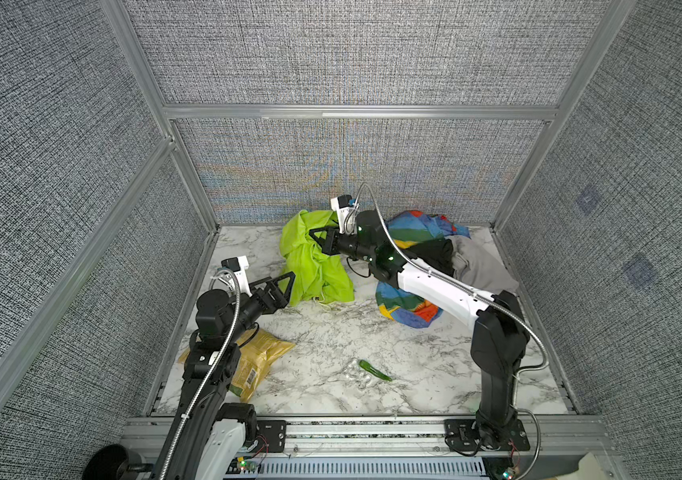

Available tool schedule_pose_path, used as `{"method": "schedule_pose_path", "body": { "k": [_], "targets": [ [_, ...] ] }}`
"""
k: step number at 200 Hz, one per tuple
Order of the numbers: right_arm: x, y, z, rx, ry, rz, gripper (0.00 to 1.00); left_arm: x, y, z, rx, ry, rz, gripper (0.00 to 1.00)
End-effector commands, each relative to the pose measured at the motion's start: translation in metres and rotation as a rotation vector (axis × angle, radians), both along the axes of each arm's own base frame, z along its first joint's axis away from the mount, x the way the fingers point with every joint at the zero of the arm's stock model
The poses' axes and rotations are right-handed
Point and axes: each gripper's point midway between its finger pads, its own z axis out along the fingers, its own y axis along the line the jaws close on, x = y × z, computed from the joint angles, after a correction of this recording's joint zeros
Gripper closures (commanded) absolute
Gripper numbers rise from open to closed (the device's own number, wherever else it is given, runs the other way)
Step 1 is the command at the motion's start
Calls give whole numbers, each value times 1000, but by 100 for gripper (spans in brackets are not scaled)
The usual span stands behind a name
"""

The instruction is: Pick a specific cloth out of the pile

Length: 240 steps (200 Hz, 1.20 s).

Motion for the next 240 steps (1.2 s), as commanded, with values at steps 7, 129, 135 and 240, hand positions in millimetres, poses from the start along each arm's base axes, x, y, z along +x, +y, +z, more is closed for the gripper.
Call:
{"method": "schedule_pose_path", "body": {
  "k": [7, 129, 135, 240],
  "targets": [
    [3, 5, -40, -17, 43, 1, 100, 3, 2, -12, 40, 24, 7, 1],
    [12, -8, -259, -389, 405, -99, 100, 5, -7, -44, 17, 88, -50, 1],
    [11, -8, -267, -404, 417, -101, 100, 5, -8, -47, 11, 92, -55, 1],
    [10, -19, -244, -444, 372, -111, 78, 18, -16, -89, 25, 161, -61, 1]
  ]
}}
